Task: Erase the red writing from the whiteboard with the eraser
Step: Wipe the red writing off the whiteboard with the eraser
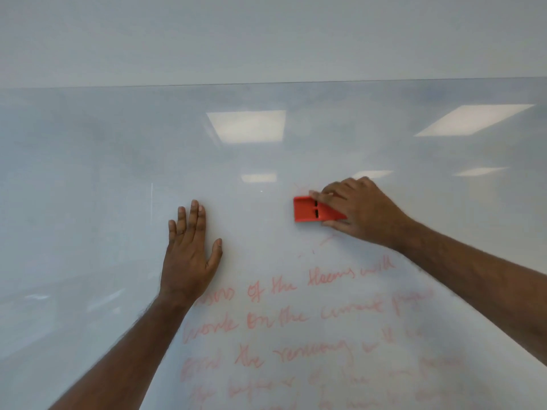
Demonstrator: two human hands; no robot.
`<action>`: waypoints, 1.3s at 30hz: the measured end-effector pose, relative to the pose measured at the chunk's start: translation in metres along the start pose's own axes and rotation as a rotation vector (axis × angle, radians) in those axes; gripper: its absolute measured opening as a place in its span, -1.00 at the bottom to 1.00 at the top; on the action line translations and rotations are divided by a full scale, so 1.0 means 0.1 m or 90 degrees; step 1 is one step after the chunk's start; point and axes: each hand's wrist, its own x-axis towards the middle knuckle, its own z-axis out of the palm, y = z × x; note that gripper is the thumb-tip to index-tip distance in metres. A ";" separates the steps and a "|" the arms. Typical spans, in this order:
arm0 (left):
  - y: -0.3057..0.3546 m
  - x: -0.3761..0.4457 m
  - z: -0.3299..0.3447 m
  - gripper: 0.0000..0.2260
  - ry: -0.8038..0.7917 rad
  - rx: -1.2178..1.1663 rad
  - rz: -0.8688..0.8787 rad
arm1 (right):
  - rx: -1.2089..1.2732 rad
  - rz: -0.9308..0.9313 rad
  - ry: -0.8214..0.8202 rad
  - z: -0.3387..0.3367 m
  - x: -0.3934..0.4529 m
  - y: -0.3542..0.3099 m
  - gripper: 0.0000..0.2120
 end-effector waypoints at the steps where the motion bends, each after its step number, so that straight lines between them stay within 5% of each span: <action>1: 0.03 0.02 0.01 -0.28 0.002 0.001 0.002 | -0.005 0.030 0.005 -0.02 0.05 0.06 -0.35; 10: 0.29 0.18 0.08 -0.29 0.009 0.018 0.036 | 0.058 0.224 0.042 -0.03 0.71 -0.02 -0.33; 18: 0.38 0.14 0.13 -0.30 0.006 0.018 0.043 | -0.065 -0.006 0.035 0.11 0.43 -0.33 -0.35; 28: 0.41 0.10 0.11 -0.31 0.008 0.025 0.044 | -0.030 -0.080 0.006 0.03 -0.17 0.12 -0.38; 34: 0.43 0.08 0.13 -0.31 0.016 0.022 0.038 | -0.042 0.062 0.006 -0.10 -0.32 0.62 -0.34; 39: 0.44 0.06 0.16 -0.31 0.029 0.019 0.034 | 0.065 0.307 0.051 -0.12 -0.33 0.87 -0.33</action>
